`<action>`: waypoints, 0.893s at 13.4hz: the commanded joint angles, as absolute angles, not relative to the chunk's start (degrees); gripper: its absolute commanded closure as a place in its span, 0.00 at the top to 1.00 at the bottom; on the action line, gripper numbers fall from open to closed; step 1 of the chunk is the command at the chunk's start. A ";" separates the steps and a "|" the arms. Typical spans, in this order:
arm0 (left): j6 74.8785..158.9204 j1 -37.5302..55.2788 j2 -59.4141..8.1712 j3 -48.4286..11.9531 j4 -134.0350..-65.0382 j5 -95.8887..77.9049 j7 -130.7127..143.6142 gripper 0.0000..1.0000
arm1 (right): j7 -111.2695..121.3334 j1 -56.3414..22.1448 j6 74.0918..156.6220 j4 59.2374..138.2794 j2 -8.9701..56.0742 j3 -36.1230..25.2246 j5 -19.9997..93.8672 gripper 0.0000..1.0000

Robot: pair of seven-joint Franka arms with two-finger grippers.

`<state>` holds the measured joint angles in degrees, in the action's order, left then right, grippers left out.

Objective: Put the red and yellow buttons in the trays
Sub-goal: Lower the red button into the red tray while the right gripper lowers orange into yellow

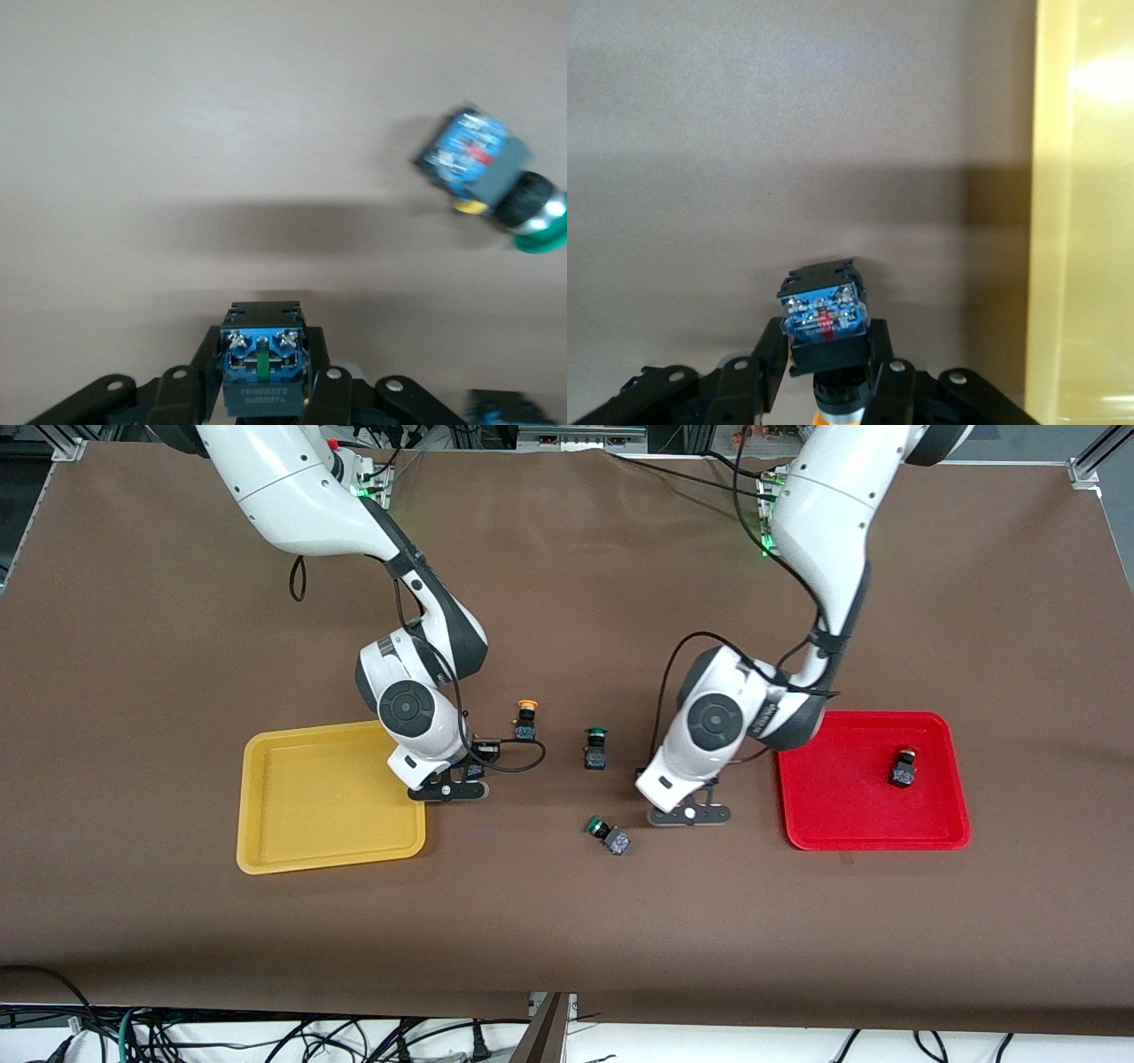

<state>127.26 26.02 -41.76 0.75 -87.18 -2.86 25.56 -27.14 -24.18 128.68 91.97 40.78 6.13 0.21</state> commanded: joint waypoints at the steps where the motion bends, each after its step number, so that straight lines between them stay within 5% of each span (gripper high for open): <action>1: 124.72 20.06 -35.96 0.18 -91.65 -1.76 15.69 0.00 | -26.02 -22.77 121.49 88.61 39.11 6.15 0.00 0.42; 7: 125.85 6.01 -26.98 0.00 -105.90 -1.76 -6.99 0.00 | -4.70 -15.91 116.63 86.04 38.76 2.57 -0.52 0.42; 12: 137.71 -1.49 -26.20 -0.70 -116.52 -2.81 -17.75 0.01 | 6.75 -11.97 119.17 88.67 39.55 -1.93 -0.88 0.54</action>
<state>133.97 -1.26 -29.28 0.49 -110.35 -2.58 -16.52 3.86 -13.98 117.70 86.68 39.81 -2.40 -0.33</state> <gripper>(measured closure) 0.595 0.524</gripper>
